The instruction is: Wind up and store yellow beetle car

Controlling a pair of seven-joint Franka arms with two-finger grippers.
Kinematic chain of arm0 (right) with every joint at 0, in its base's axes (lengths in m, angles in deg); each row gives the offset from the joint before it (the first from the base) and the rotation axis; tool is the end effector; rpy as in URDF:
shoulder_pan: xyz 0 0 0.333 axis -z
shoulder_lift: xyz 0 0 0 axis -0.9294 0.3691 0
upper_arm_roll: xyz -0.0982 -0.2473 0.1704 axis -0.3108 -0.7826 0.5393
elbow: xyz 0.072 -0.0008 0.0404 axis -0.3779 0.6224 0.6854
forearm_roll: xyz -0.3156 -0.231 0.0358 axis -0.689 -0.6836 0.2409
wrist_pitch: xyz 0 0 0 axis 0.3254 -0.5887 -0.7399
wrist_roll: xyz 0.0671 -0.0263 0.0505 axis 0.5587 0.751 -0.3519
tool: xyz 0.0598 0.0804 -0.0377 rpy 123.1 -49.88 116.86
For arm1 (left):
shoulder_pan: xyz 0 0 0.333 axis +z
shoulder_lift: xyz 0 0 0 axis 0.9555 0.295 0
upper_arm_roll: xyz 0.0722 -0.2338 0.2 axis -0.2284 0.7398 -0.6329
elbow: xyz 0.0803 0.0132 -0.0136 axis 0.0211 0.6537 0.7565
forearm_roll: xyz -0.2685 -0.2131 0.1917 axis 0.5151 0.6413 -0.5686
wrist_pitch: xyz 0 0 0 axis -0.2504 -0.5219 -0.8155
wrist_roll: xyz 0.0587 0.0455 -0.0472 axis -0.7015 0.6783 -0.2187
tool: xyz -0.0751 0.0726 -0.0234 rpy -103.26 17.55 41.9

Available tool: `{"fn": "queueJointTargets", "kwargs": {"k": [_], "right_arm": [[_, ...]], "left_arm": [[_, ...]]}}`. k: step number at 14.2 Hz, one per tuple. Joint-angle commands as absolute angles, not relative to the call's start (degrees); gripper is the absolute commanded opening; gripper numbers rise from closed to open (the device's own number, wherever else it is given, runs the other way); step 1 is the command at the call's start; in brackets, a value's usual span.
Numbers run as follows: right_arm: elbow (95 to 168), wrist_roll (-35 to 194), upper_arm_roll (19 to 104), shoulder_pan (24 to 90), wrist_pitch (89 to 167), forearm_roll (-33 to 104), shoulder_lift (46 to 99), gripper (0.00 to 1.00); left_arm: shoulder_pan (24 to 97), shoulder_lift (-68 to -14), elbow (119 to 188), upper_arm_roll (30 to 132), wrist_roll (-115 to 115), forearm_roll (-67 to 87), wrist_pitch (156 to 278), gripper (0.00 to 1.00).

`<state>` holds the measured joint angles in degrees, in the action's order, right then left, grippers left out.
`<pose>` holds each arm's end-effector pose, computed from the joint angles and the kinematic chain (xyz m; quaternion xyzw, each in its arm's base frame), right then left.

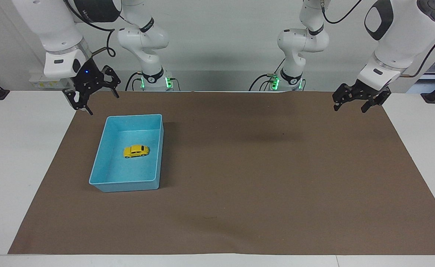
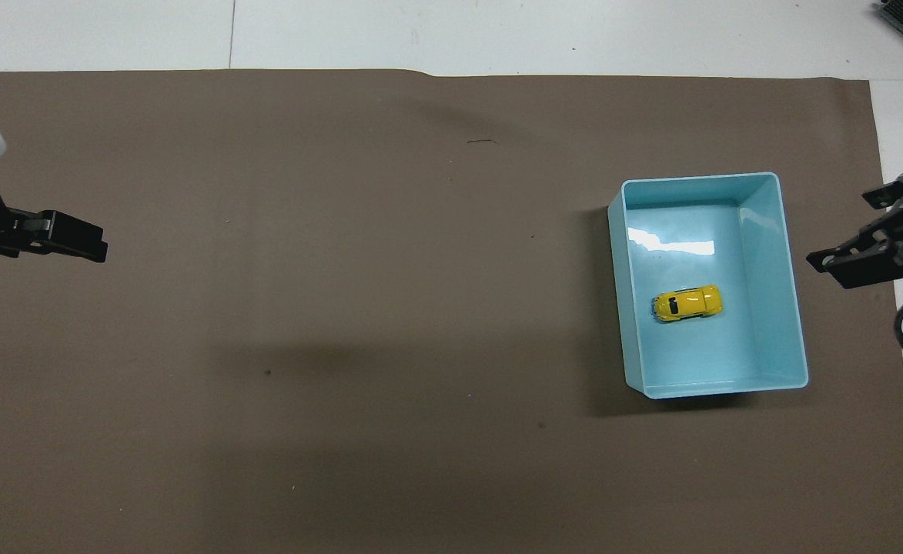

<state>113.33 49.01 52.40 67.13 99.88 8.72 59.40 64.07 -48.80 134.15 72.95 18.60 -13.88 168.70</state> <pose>0.5651 -0.0007 0.6461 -0.9456 -0.3229 -0.0314 0.0249 0.5626 -0.0434 0.6064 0.9978 -0.0634 -0.0153 0.0133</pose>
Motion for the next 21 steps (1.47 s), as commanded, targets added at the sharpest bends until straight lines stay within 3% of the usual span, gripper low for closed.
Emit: {"fn": "queueJointTargets", "kwargs": {"k": [1, 4, 7, 21], "right_arm": [[109.51, 65.48, 52.38, 65.36, 95.65, 7.82, 60.44, 1.0], [107.66, 87.3, 52.46, 65.09, 91.77, 8.43, 60.53, 1.0], [106.0, 91.66, 52.81, 64.91, 86.86, 6.34, 60.26, 1.0], [106.34, 90.96, 51.94, 64.74, 90.61, 2.81, 58.15, 1.0]], "left_arm": [[64.67, -48.27, 132.9, 73.48, 17.95, -14.96, 167.35, 1.0], [64.58, -48.27, 132.9, 73.48, 17.95, -14.96, 167.35, 1.0], [64.67, -48.27, 132.9, 73.48, 17.95, -14.96, 167.35, 1.0], [64.58, -48.27, 132.9, 73.48, 17.95, -14.96, 167.35, 1.0]]}}
